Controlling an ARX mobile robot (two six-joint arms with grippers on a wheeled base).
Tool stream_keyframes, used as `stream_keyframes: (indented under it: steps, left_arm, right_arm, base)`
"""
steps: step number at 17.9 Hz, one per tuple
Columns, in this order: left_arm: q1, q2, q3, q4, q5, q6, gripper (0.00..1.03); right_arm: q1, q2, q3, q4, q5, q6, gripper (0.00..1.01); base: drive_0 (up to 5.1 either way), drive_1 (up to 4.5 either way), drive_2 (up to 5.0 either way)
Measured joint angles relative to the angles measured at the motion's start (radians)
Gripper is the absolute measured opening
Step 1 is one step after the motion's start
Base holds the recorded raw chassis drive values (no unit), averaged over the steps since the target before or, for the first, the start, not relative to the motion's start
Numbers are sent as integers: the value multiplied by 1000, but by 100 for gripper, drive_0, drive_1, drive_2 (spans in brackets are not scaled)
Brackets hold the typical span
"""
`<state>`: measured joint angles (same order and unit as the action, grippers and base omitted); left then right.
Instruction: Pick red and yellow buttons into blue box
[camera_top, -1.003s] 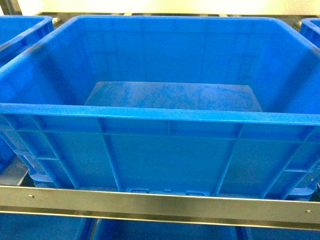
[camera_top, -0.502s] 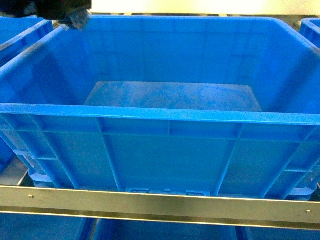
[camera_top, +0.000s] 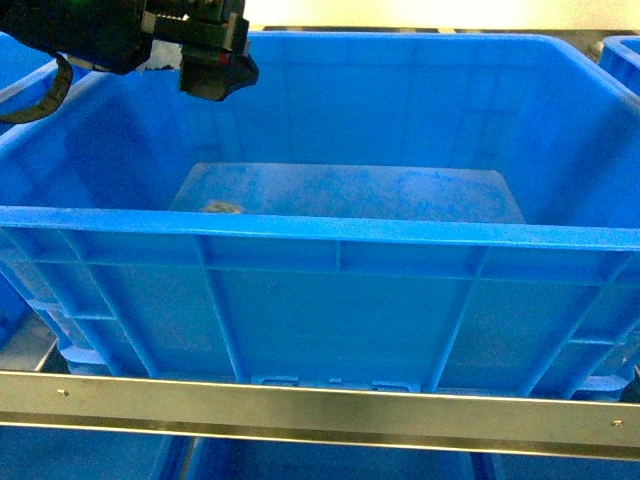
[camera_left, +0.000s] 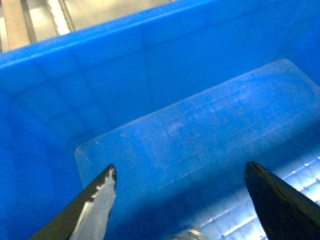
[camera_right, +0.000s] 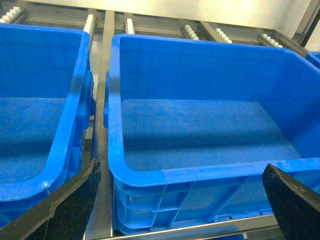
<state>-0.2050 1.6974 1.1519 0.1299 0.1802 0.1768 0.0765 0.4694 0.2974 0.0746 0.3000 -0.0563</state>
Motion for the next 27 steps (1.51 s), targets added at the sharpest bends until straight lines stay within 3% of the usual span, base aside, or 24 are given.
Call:
stream_keyframes:
  steps: [3, 7, 12, 15, 16, 17, 23, 24, 25, 27]
  left_arm:
    - [-9, -24, -48, 125, -30, -35, 100]
    - [17, -133, -179, 348, -156, -114, 98]
    - [83, -393, -431, 498, -266, -189, 98]
    - [91, -581, -581, 525, -326, -204, 98]
    - [77, -649, -622, 528, -375, -204, 98]
    - [68, -680, -634, 530, -387, -204, 98]
    - [60, -678, -633, 533, -389, -203, 98]
    - [78, -704, -618, 404, -341, -196, 91]
    - [90, -753, -657, 341, -295, -195, 78]
    - [111, -814, -763, 365, -276, -195, 58]
  right_arm:
    - [0, 0, 0, 0, 0, 0, 98]
    - [0, 0, 0, 0, 0, 0, 98]
    - [0, 0, 0, 0, 0, 0, 98]
    - [0, 0, 0, 0, 0, 0, 98]
    - [0, 0, 0, 0, 0, 0, 98]
    - [0, 0, 0, 0, 0, 0, 98]
    - [0, 0, 0, 0, 0, 0, 98]
    - [-20, -6, -10, 49, -59, 10, 94]
    - [-75, -37, -48, 119, -201, 27, 82]
    - [-81, -82, -106, 124, -298, 38, 62]
  base:
    - [0, 0, 0]
    - [0, 0, 0]
    - [0, 0, 0]
    - [0, 0, 0]
    - [0, 0, 0]
    - [0, 0, 0]
    - [0, 0, 0]
    - [0, 0, 0]
    - [0, 0, 0]
    - [0, 0, 0]
